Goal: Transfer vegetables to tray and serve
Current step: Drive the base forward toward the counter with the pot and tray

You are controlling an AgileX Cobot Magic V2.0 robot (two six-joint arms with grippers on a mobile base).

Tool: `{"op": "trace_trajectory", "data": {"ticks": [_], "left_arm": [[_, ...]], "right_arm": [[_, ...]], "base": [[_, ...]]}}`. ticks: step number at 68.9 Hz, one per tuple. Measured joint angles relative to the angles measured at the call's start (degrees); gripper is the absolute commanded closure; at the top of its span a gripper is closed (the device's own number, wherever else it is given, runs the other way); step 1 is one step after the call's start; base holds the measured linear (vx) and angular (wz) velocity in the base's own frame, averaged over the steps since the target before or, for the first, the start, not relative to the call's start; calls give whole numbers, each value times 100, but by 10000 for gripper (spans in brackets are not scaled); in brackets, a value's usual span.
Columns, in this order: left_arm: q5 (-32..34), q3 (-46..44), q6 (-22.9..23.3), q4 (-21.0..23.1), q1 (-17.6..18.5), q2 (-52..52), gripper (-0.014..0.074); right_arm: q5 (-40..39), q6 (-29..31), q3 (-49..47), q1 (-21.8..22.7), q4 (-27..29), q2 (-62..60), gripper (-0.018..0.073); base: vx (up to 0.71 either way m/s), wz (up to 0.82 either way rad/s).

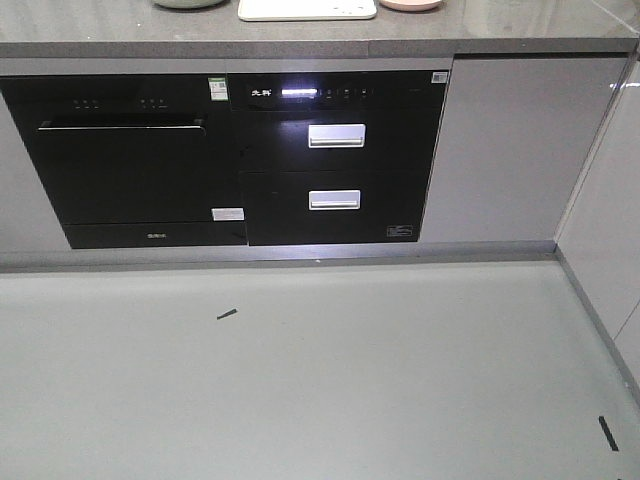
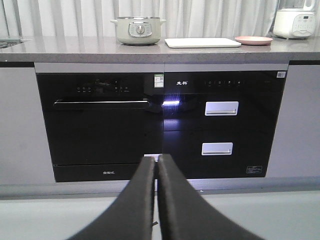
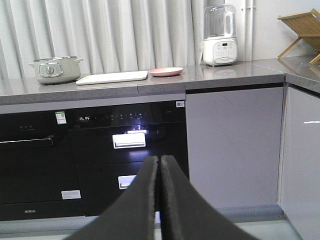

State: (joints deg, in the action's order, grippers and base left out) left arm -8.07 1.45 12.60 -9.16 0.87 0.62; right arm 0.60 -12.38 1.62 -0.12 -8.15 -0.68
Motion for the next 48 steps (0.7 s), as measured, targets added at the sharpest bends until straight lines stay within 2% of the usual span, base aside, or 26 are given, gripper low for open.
{"op": "trace_trajectory", "data": {"ticks": [48], "left_arm": [[0,0,0,0,0,0,602]], "right_arm": [[0,0,0,0,0,0,562]], "base": [[12,1]]}}
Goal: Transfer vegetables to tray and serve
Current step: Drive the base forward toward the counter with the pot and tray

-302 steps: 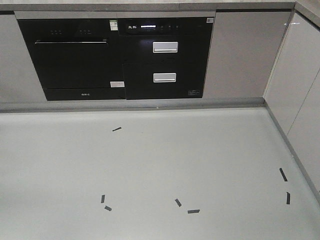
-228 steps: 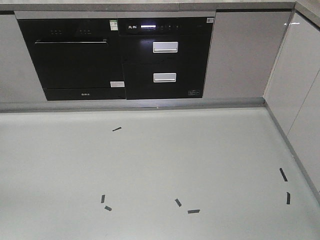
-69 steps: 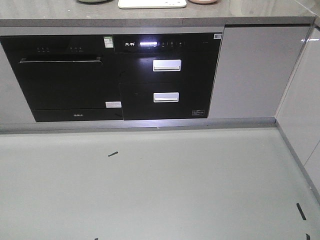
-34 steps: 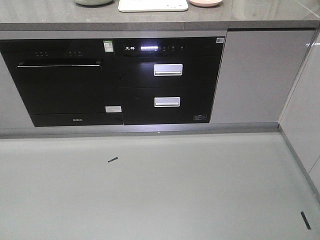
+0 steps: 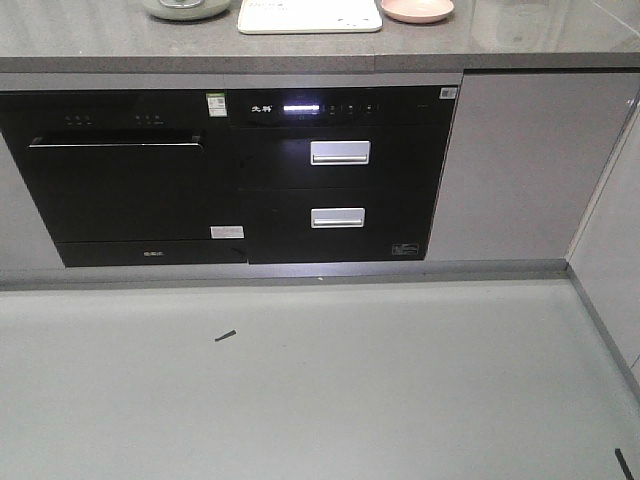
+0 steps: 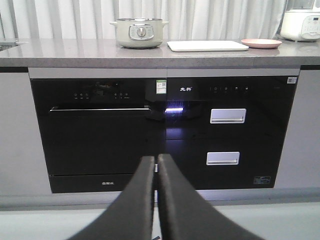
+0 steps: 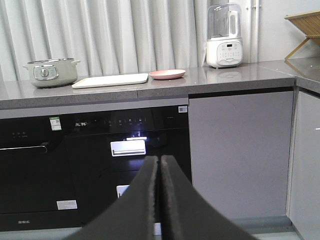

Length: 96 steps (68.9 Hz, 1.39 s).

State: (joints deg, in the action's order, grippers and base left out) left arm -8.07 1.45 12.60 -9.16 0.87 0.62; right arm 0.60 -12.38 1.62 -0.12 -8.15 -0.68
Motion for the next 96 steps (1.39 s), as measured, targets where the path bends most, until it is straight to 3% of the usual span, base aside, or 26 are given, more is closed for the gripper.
{"op": "trace_trajectory", "data": {"ticks": [96], "left_arm": [[0,0,0,0,0,0,602]], "right_arm": [[0,0,0,0,0,0,562]], "base": [[14,0]]}}
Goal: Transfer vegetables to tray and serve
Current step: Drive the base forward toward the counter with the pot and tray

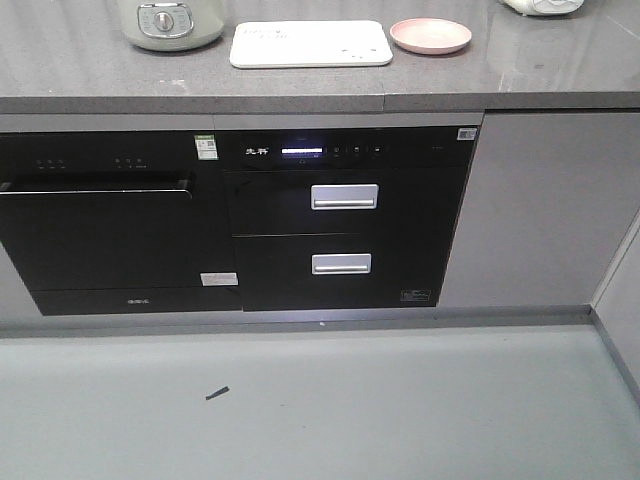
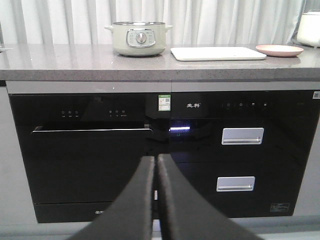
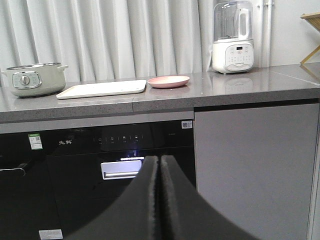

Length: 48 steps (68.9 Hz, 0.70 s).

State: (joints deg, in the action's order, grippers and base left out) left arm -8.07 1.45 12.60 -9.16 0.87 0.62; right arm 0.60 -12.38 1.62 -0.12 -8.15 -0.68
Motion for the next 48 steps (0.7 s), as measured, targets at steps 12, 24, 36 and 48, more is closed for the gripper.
{"op": "trace_trajectory", "data": {"ticks": [12,24,36,48], "left_arm": [[0,0,0,0,0,0,602],[0,0,0,0,0,0,602],[0,0,0,0,0,0,602],[0,0,0,0,0,0,602]], "right_arm": [[0,0,0,0,0,0,562],[0,0,0,0,0,0,562],[0,0,0,0,0,0,562],[0,0,0,0,0,0,562]], "base": [[12,-2],[11,-5],[10,-7],[10,-4]]}}
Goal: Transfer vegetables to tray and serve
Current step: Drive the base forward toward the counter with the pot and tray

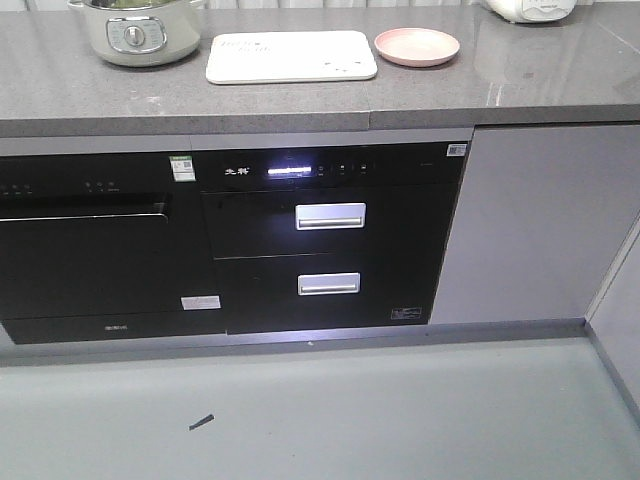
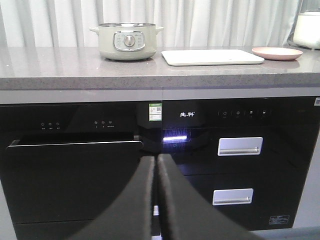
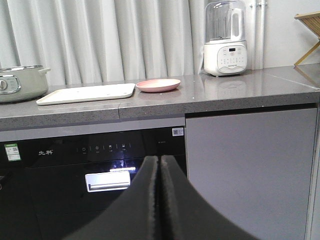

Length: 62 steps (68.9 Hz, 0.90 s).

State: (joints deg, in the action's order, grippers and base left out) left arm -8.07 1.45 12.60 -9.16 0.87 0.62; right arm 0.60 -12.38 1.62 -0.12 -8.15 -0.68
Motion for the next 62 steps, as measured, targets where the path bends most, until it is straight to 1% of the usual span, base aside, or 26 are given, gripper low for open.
{"op": "trace_trajectory", "data": {"ticks": [62], "left_arm": [[0,0,0,0,0,0,602]], "right_arm": [[0,0,0,0,0,0,562]], "base": [[10,-1]]}}
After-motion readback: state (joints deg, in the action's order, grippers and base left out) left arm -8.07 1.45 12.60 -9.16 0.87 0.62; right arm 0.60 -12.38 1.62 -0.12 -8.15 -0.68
